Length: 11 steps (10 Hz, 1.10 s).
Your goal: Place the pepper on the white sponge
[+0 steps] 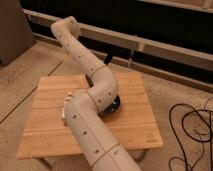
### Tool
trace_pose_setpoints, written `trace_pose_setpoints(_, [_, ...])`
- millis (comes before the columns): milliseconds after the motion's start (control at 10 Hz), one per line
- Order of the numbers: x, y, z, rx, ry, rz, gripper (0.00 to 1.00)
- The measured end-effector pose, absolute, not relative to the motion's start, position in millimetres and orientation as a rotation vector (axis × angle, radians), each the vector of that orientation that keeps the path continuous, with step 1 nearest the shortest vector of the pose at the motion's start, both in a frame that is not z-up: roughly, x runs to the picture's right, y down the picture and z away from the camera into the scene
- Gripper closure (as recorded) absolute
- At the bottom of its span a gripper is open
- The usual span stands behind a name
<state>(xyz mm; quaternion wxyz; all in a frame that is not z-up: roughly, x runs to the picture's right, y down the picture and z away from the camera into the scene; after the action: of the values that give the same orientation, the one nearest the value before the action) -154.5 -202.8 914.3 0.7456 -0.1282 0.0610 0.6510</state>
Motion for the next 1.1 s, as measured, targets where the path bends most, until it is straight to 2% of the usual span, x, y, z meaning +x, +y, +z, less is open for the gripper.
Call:
trace_pose_setpoints(400, [-77,-160,916,-0.289,0.220,1.552,1.00])
trace_pose_setpoints(600, [-78,-161,915,-0.288,0.217,1.556,1.00])
trace_pose_setpoints(900, [5,-169,927,-0.229,0.319,1.713,1.00])
trace_pose_setpoints(1100, [15,-186,919,-0.165,0.304,1.733,1.00])
